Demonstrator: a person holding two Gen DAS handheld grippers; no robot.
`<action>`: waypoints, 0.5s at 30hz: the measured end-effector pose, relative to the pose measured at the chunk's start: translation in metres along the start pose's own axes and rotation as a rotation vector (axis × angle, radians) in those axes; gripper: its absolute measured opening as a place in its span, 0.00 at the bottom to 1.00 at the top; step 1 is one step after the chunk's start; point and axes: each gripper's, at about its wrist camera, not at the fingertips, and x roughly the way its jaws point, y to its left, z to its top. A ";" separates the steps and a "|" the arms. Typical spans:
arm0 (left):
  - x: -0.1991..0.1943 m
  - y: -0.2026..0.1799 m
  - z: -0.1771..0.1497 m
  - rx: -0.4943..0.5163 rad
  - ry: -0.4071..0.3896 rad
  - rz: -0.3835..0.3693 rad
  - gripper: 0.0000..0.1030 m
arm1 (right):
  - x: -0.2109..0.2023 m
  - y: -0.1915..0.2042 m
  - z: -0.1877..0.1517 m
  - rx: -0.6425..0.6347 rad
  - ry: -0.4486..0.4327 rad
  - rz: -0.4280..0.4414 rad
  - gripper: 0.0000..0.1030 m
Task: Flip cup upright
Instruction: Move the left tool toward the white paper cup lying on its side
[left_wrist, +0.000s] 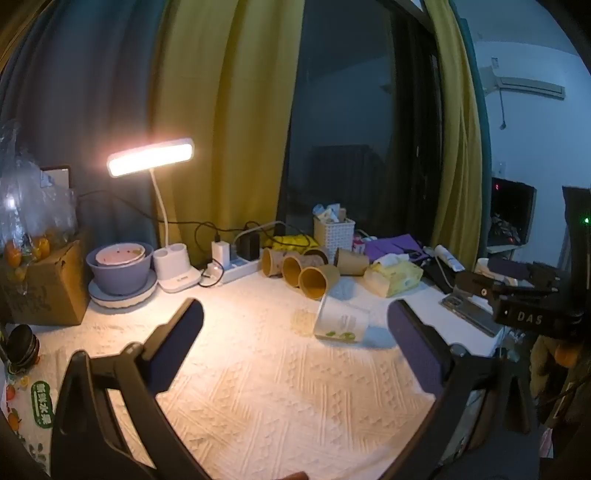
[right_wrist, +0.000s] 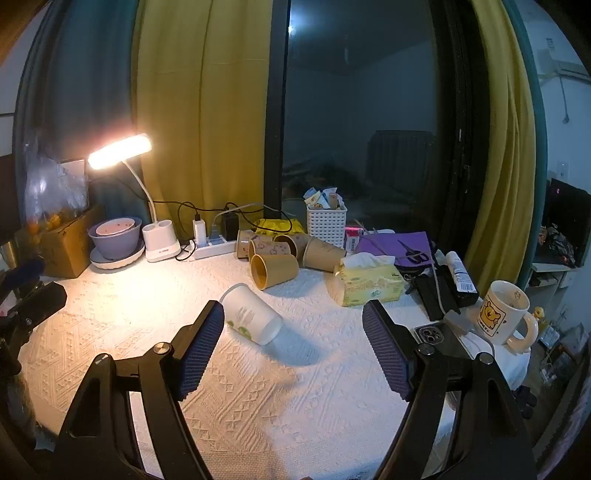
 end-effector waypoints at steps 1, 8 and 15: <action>0.000 0.000 0.000 0.000 0.000 0.000 0.98 | 0.000 0.000 0.000 0.001 0.000 0.000 0.79; -0.001 -0.001 0.000 0.001 -0.001 -0.001 0.98 | 0.000 0.000 0.000 0.000 -0.001 0.000 0.79; -0.001 -0.001 -0.001 0.002 0.001 0.000 0.98 | 0.000 0.000 -0.001 0.001 0.000 0.000 0.79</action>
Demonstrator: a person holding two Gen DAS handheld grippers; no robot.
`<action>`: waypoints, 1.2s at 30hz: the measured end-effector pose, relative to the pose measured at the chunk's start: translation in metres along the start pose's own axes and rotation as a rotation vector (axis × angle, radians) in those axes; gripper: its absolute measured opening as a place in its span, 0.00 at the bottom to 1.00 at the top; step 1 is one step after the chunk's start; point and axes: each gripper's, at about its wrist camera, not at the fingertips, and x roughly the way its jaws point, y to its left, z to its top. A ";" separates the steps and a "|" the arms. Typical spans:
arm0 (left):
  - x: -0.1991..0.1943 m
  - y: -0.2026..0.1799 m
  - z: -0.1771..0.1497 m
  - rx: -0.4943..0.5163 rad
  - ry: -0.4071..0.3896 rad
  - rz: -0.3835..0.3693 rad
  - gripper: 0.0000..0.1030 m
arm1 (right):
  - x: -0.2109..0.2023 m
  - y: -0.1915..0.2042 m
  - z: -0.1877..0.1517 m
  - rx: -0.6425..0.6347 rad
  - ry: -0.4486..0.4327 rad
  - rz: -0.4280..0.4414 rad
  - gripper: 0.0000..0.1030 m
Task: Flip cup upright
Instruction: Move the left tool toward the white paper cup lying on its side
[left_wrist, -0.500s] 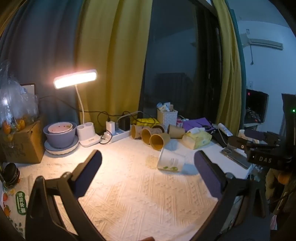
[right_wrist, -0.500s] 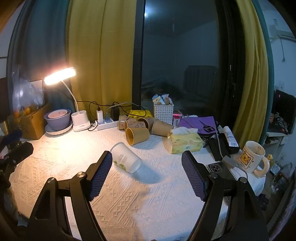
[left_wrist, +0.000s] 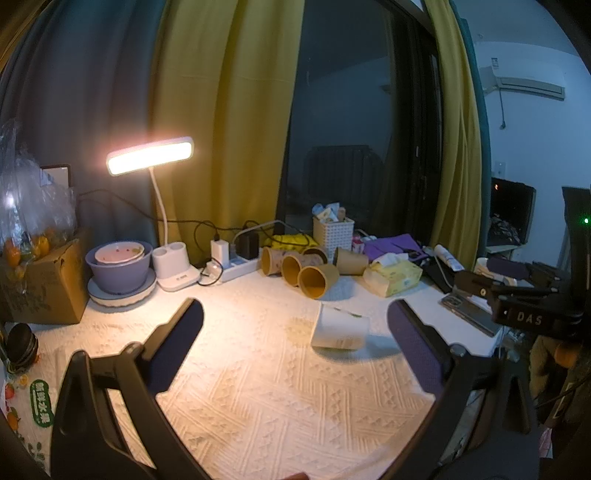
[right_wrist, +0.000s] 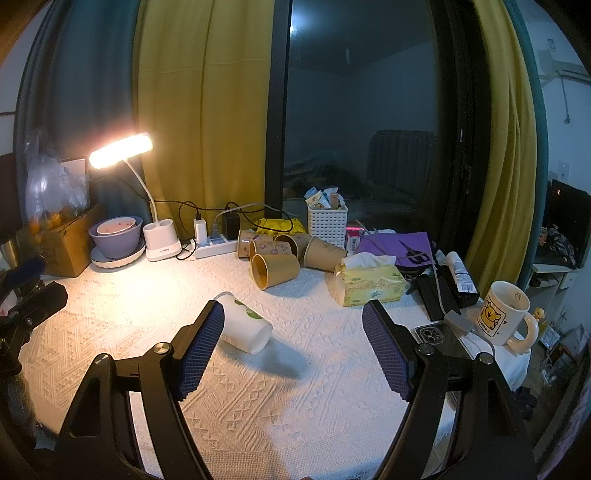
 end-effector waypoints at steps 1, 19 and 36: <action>0.000 0.000 0.000 0.000 0.000 0.000 0.98 | -0.001 0.000 0.000 0.000 0.000 0.000 0.79; 0.005 -0.005 -0.003 0.013 0.017 -0.009 0.98 | -0.001 0.000 0.000 0.002 -0.001 -0.002 0.79; 0.015 -0.014 -0.014 0.005 0.104 -0.014 0.98 | 0.001 -0.003 -0.005 0.007 0.011 0.004 0.79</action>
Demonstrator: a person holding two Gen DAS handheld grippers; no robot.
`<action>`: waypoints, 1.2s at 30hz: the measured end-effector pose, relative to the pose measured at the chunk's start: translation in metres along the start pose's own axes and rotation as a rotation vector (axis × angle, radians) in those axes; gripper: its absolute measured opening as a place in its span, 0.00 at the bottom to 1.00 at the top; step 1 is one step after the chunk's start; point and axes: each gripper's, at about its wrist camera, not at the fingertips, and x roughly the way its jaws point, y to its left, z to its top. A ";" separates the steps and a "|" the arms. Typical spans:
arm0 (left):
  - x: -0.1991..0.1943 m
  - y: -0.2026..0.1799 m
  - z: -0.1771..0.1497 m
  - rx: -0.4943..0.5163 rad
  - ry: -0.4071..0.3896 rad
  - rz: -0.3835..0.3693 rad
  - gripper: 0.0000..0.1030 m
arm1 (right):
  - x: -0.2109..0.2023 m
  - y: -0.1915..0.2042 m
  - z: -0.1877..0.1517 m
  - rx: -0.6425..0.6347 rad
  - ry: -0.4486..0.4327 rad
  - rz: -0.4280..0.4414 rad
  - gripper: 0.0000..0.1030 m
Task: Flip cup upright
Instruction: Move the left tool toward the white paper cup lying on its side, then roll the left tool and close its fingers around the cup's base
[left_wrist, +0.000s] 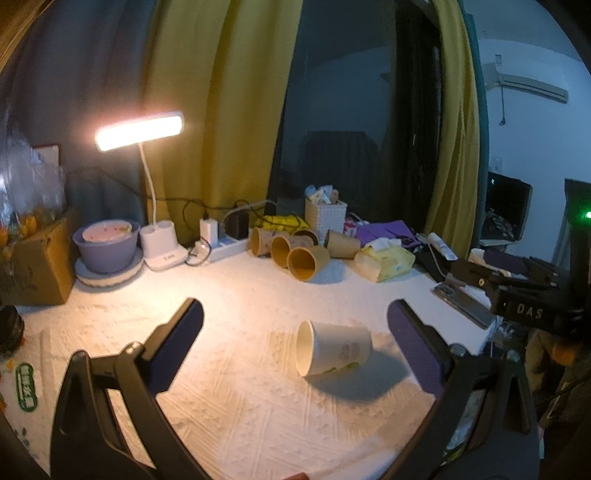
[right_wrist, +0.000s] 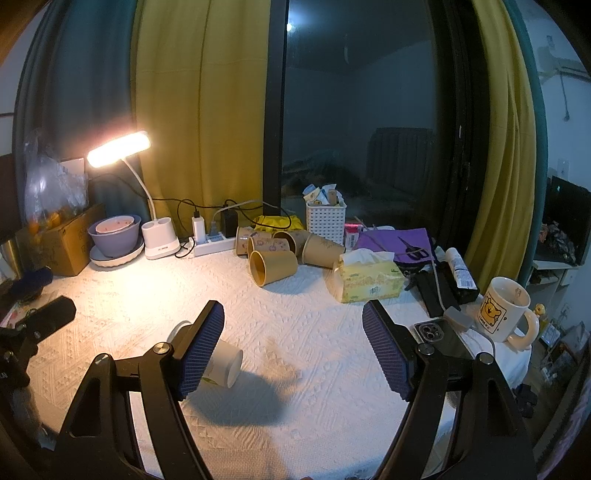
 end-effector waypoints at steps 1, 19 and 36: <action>0.003 0.001 -0.002 -0.010 0.026 -0.003 0.98 | 0.001 -0.001 -0.001 0.001 0.004 0.002 0.79; 0.104 -0.014 -0.047 -0.306 0.453 -0.189 0.97 | 0.060 -0.045 -0.037 0.038 0.139 0.056 0.79; 0.188 -0.003 -0.040 -0.583 0.596 -0.154 0.97 | 0.106 -0.076 -0.033 0.041 0.181 0.108 0.79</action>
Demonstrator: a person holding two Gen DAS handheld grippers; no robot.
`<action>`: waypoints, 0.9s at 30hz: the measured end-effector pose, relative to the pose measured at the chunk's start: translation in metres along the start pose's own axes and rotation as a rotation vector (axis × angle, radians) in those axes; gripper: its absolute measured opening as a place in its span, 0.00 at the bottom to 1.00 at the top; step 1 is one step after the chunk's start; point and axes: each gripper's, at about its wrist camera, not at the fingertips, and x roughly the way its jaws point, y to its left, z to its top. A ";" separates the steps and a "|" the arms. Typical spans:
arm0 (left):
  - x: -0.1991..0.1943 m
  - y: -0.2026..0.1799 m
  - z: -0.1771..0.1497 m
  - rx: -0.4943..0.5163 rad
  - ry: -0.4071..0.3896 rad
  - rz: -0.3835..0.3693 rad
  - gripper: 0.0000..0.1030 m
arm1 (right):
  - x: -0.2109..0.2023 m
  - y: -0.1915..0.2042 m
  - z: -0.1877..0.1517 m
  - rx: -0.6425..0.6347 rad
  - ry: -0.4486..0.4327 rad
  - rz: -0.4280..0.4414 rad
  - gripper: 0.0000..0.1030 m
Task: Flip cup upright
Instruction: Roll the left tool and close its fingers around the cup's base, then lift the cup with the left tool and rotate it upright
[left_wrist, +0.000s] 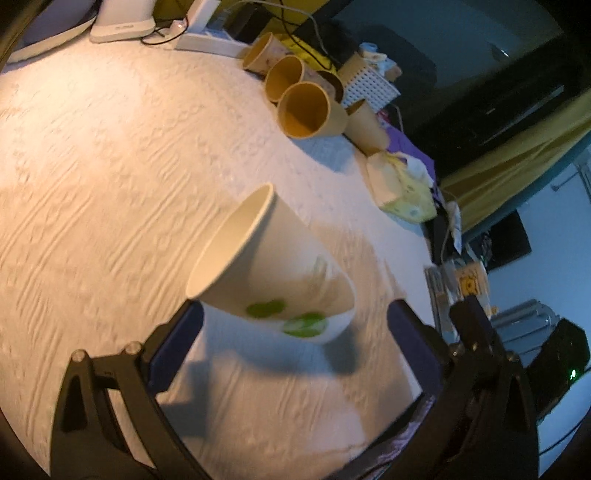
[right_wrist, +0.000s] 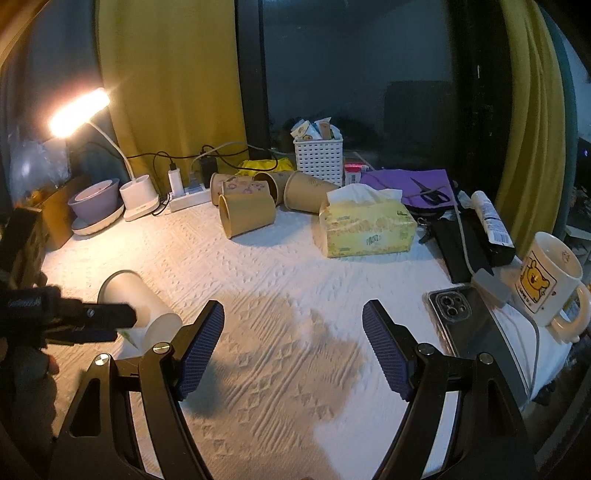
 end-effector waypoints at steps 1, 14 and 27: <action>0.003 -0.001 0.004 0.000 -0.001 0.011 0.97 | 0.003 -0.002 0.001 0.002 0.004 0.002 0.79; 0.066 -0.038 0.053 0.101 0.032 0.066 0.80 | 0.035 -0.023 0.012 0.025 0.033 -0.016 0.79; 0.052 -0.073 0.043 0.434 -0.069 0.101 0.63 | 0.031 -0.028 0.016 0.027 0.030 -0.049 0.79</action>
